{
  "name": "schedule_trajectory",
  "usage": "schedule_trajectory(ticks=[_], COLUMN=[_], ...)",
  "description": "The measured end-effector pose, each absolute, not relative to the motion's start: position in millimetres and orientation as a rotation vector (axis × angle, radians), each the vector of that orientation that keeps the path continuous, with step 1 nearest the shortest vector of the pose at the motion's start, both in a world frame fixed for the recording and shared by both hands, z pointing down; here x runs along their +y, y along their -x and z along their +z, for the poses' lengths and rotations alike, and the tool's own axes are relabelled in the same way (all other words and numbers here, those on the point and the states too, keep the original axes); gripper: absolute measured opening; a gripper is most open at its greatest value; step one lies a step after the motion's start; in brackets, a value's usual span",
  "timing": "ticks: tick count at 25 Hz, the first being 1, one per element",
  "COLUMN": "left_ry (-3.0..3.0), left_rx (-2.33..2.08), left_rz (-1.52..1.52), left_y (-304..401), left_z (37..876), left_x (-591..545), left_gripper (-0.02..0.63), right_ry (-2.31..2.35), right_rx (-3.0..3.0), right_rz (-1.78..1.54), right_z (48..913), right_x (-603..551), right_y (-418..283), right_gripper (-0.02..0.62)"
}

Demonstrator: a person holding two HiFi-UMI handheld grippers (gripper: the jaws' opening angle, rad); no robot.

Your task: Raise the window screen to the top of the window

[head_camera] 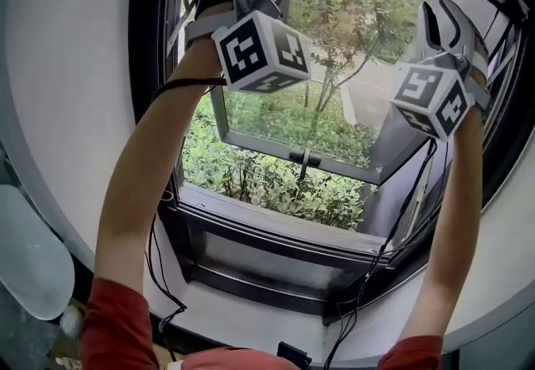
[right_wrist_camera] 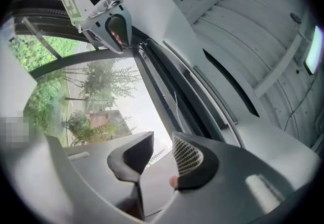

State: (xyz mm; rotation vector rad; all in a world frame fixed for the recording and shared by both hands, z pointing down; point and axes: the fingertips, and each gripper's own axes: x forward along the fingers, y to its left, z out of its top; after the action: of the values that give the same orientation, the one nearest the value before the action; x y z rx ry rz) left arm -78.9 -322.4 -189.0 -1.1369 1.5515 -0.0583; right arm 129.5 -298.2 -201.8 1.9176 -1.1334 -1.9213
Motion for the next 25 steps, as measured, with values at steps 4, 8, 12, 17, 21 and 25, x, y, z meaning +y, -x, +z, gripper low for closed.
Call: schedule_trajectory(ticks=[4,8,12,17,21,25], left_ry=[1.265,1.375,1.476,1.588,1.663,1.767], left_rx=[1.567,1.589,1.602,1.579,1.569,1.58], left_rz=[-0.028,0.076,0.152,0.23,0.241,0.251], left_y=[80.9,83.8,86.9,79.8,80.0,74.6], left_z=[-152.0,-115.3,-74.2,-21.2,24.8,81.3], left_x=[-329.9,-323.8,-312.0,-297.5,-275.7,-258.0], left_gripper=[0.083,0.083,0.083,0.083,0.083,0.083], right_ry=[-1.981,-2.032,-2.032,-2.031,-2.065,-2.112], right_rx=[-1.301,-1.456,-1.551,-1.705,-1.932,-2.077], right_rz=[-1.886,-1.842,-1.806,-1.686,-1.564,-1.43], right_z=[-162.4,-125.0,-89.8,-35.9,13.5,57.9], right_x=[-296.3,-282.9,-268.7,-252.9,-236.8,-222.3], right_y=[-133.0,-136.8,-134.9,-132.8,-129.7,-144.6], right_gripper=[0.109,0.109,0.109,0.109,0.109,0.109])
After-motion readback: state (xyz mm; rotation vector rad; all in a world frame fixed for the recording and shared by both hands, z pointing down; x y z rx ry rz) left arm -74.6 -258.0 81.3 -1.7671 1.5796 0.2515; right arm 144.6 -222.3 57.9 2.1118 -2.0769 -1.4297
